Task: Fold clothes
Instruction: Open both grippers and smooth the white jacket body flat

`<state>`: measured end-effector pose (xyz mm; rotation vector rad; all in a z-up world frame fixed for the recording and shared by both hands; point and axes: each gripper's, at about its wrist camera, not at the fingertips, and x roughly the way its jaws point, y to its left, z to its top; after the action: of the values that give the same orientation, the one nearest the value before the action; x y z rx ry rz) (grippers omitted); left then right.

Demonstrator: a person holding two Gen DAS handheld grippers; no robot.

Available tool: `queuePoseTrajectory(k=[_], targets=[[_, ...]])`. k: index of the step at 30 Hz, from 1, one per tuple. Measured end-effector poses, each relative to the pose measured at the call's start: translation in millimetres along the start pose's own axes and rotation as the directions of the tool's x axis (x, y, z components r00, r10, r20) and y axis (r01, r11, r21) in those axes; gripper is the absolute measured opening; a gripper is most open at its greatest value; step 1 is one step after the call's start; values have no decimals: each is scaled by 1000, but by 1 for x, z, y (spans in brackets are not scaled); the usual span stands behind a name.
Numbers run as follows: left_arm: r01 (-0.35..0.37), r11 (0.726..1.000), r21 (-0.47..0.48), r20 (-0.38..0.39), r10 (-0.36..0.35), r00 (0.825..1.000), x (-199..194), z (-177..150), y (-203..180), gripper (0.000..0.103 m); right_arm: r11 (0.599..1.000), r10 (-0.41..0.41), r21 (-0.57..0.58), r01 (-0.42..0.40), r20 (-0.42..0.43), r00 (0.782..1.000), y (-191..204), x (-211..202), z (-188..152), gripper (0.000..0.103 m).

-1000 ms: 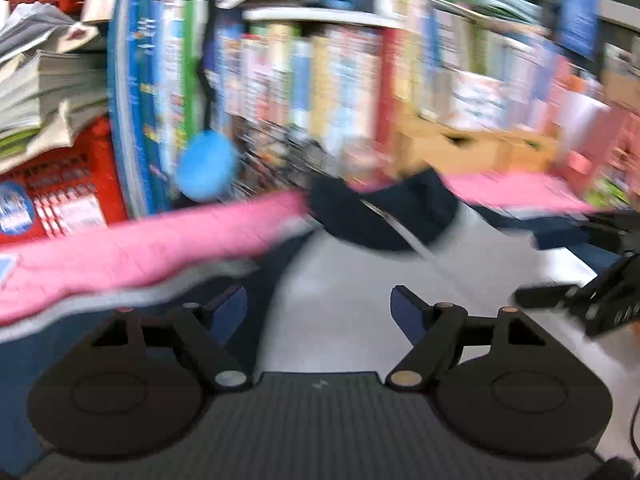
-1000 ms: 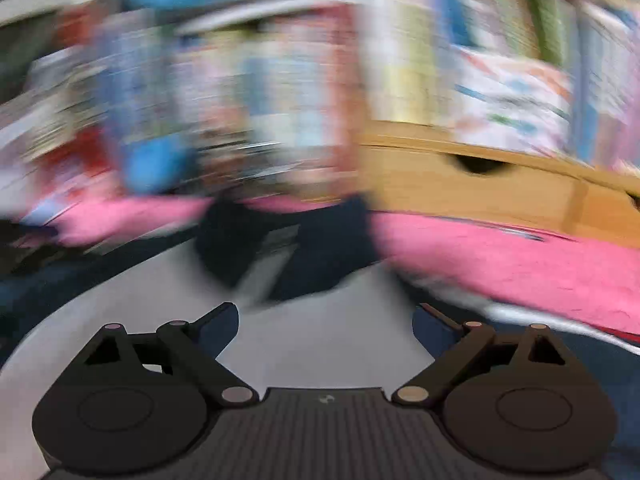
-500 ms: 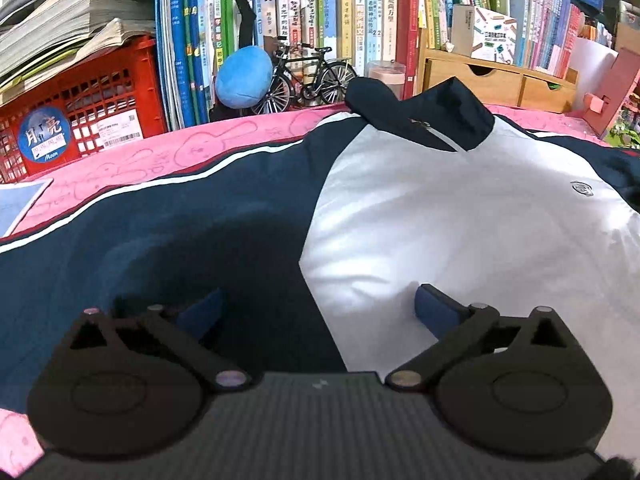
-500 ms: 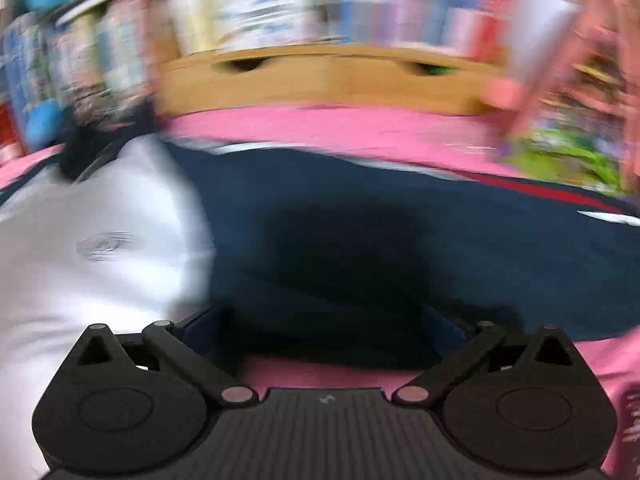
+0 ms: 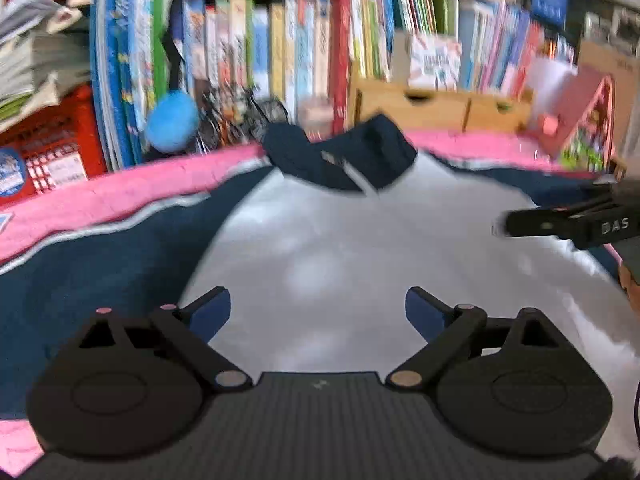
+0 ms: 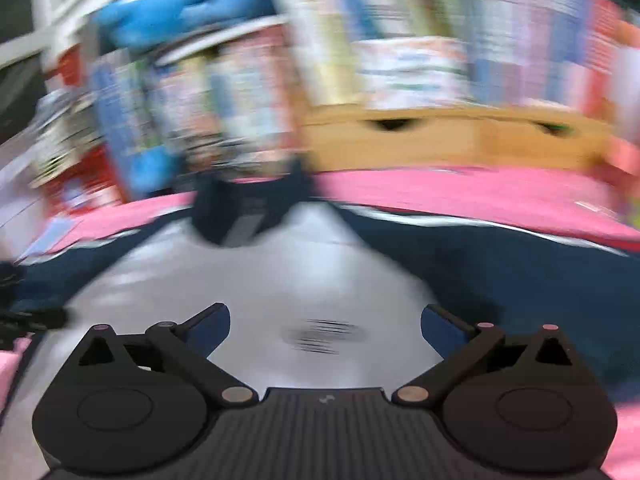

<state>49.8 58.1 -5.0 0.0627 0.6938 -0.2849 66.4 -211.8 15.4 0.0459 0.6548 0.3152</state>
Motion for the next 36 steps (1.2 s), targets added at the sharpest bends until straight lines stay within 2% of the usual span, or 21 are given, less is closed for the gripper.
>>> queuePoseTrajectory(k=[3, 6, 8, 10, 13, 15, 17, 19, 20, 21, 22, 24, 26, 27, 28, 29, 30, 32, 36], targets=[[-37, 998, -45, -66, 34, 997, 19, -12, 5, 96, 996, 9, -88, -11, -24, 1000, 38, 20, -3, 103], [-61, 998, -19, -29, 61, 998, 19, -20, 4, 98, 997, -9, -82, 2, -83, 997, 44, 47, -8, 103], [-67, 998, -8, -17, 67, 998, 19, -23, 4, 100, 997, -28, -73, 23, -64, 998, 32, 54, -11, 103], [-69, 998, -10, -12, 69, 998, 20, -24, 5, 102, 987, -147, -75, 143, -54, 988, 17, 56, -10, 103], [-72, 997, -7, -9, 72, 997, 20, -25, 5, 103, 971, -239, 9, 240, -41, 970, -26, 50, -4, 103], [-73, 997, -8, -9, 73, 997, 21, -23, 5, 103, 936, -341, 80, 343, -37, 939, -58, 48, 6, 103], [-75, 997, -6, -9, 75, 997, 23, -22, 5, 103, 874, -449, 178, 452, -58, 891, -92, 48, 16, 103], [-74, 997, -6, -8, 74, 997, 23, -22, 6, 103, 783, -584, 197, 589, -92, 807, -105, 42, 24, 102], [-75, 997, -5, -8, 75, 997, 22, -22, 6, 103, 779, -603, 170, 604, -62, 795, -100, 35, 21, 101], [-76, 997, -5, -8, 76, 997, 22, -22, 6, 103, 785, -608, 133, 605, -17, 794, -93, 25, 16, 100], [-77, 997, -5, -8, 77, 997, 22, -22, 6, 103, 809, -585, 93, 580, 39, 810, -81, 17, 9, 100], [-80, 997, -5, -7, 80, 997, 22, -21, 5, 103, 887, -462, 44, 460, 99, 882, -61, -4, -5, 101], [-81, 997, -6, -7, 81, 997, 22, -21, 6, 103, 946, -319, -8, 323, 143, 937, -42, -27, -18, 103], [-81, 997, -5, -7, 81, 997, 22, -21, 6, 103, 976, -213, -17, 217, 133, 968, -36, -37, -26, 103], [-82, 997, -5, -7, 82, 997, 22, -21, 5, 103, 995, -96, -18, 99, 113, 989, -30, -48, -35, 103], [-82, 997, -5, -6, 82, 997, 21, -21, 5, 103, 1000, -5, -16, 6, 82, 997, -26, -55, -45, 103], [-82, 997, -5, -6, 82, 997, 21, -21, 5, 103, 999, 46, -16, -46, 37, 998, -20, -60, -57, 103], [-83, 997, -5, -6, 83, 997, 21, -21, 6, 103, 998, 54, -24, -55, -17, 998, -15, -74, -79, 103], [-85, 996, -5, -3, 85, 996, 22, -22, 5, 103, 999, -15, -45, 11, -78, 997, -24, -108, -123, 103]])
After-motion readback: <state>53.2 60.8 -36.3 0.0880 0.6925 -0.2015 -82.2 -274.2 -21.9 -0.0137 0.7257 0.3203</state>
